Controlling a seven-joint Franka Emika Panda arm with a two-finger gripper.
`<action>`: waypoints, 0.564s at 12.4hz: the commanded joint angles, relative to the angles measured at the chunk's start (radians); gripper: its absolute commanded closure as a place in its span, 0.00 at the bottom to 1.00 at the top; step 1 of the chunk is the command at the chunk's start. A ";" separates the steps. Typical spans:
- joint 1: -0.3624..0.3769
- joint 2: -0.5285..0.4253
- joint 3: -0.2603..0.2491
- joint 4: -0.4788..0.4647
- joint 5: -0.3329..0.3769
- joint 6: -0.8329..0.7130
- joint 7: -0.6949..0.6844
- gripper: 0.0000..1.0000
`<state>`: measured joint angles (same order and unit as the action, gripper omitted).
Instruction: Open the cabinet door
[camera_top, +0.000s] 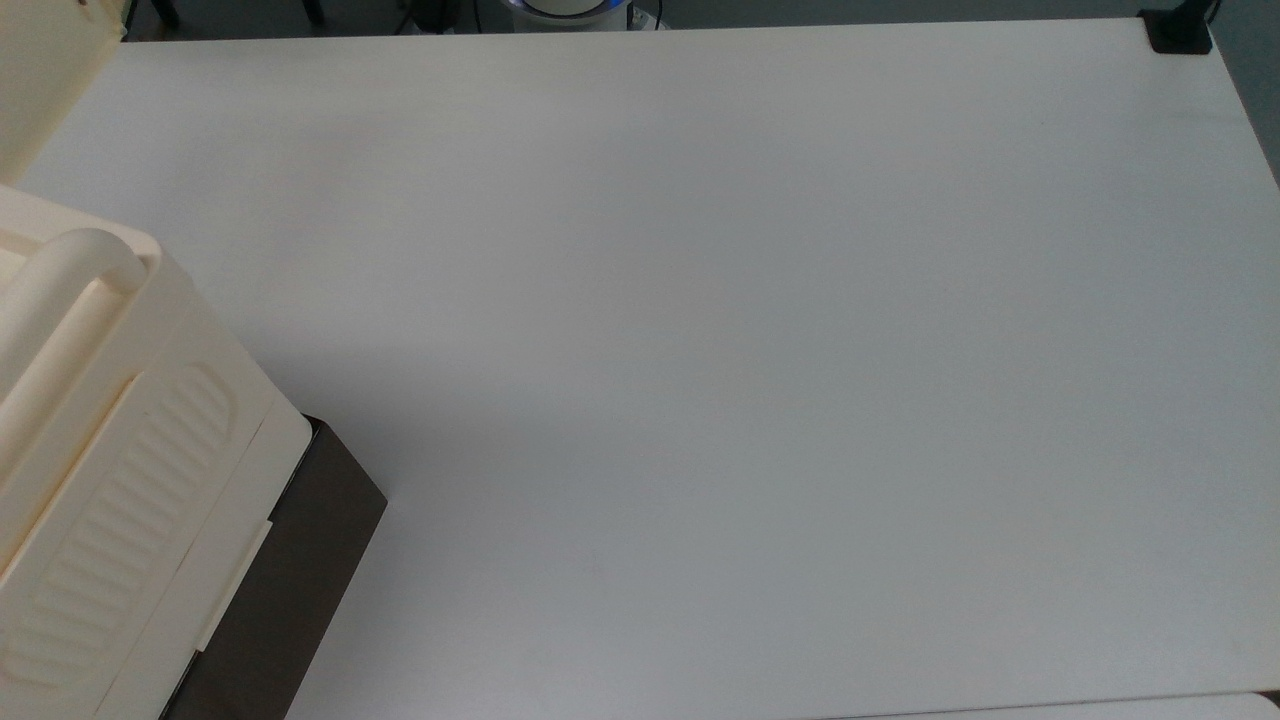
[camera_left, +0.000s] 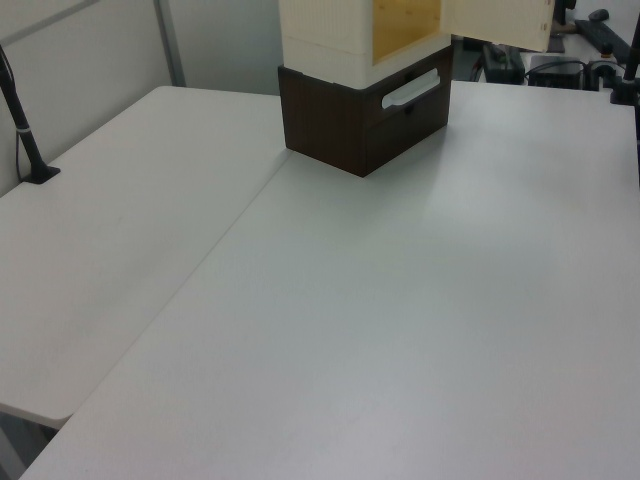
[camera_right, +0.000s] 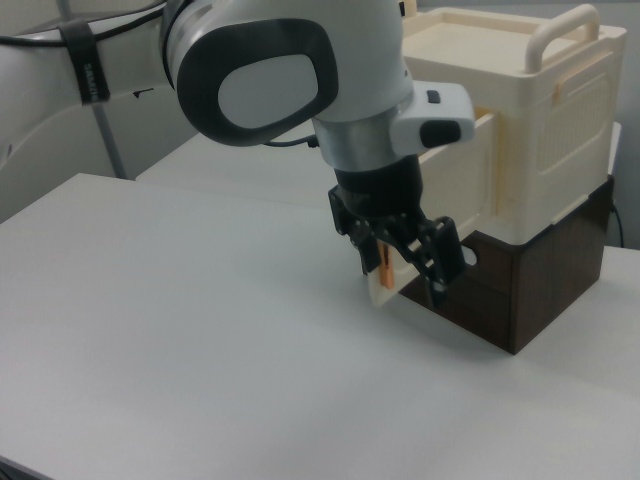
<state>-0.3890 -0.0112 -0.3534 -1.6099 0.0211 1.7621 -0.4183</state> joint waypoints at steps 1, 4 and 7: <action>0.004 -0.058 -0.032 0.010 -0.003 0.014 -0.023 0.00; 0.022 -0.114 -0.016 0.040 0.003 -0.081 -0.016 0.00; 0.071 -0.136 0.030 0.086 0.032 -0.185 0.027 0.00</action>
<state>-0.3700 -0.1097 -0.3626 -1.5564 0.0264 1.6670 -0.4271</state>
